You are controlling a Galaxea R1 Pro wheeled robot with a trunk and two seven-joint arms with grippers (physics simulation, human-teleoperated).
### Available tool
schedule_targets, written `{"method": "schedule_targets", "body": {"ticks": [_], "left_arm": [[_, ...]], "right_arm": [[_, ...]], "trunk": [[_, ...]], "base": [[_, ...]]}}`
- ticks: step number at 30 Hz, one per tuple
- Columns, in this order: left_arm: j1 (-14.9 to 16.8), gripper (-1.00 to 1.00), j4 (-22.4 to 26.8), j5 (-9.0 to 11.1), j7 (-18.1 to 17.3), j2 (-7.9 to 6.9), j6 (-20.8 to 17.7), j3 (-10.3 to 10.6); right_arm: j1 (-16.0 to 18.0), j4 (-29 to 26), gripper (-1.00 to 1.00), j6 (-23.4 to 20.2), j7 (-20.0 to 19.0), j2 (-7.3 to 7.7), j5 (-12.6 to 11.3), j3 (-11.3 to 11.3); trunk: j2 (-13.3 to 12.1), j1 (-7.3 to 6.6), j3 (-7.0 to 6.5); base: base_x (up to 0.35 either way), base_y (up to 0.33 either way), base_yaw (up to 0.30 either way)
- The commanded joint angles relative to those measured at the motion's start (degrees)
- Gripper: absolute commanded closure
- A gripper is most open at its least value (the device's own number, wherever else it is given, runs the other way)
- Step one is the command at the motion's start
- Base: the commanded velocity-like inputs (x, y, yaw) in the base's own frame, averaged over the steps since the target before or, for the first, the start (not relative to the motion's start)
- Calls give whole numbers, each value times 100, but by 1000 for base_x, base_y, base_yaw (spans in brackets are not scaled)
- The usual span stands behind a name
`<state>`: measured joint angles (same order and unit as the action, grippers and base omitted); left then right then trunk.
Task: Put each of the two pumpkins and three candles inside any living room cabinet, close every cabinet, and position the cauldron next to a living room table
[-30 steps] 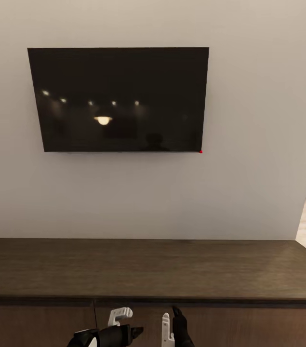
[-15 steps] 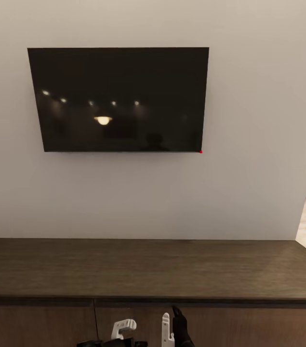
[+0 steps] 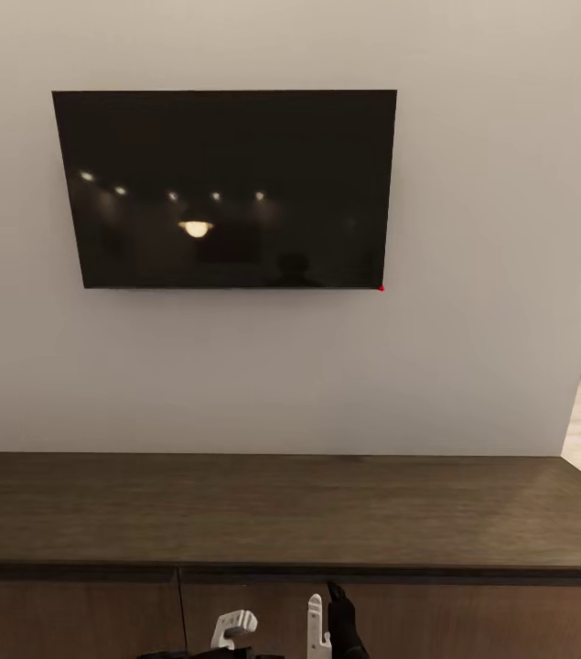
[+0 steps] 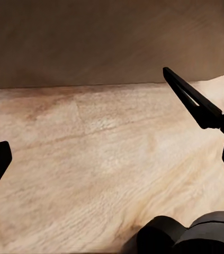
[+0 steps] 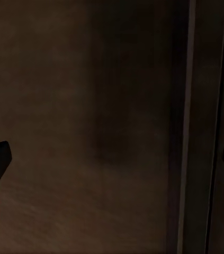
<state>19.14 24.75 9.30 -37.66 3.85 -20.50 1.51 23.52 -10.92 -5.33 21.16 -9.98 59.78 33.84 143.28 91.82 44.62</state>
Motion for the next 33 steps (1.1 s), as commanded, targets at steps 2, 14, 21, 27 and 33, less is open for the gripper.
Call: {"method": "schedule_targets", "body": {"ticks": [2, 14, 21, 27, 33], "left_arm": [[2, -100, 5, 17, -109, -33, -52, 16], [2, -100, -8, -70, -897, -244, -51, 16], [2, -100, -79, -69, -967, -261, -51, 16], [3, -100, -109, -70, -971, -268, -51, 16], [3, -100, -134, -71, -971, -281, -51, 16]], "right_arm": [[3, 2, -100, -56, 24, -1, 55, 19], [3, 2, -100, -56, 28, -1, 52, 10], [3, 2, -100, -56, 28, -1, 52, 9], [3, 2, -100, -56, 29, -1, 52, 9], [3, 2, -100, -56, 28, -1, 52, -6]], "trunk": [[3, -1, 7], [3, -1, 7], [3, -1, 7], [3, -1, 7], [3, -1, 7]], "base": [[0, 0, 0], [1, 0, 0], [170, 0, 0], [76, 0, 0], [12, 0, 0]]}}
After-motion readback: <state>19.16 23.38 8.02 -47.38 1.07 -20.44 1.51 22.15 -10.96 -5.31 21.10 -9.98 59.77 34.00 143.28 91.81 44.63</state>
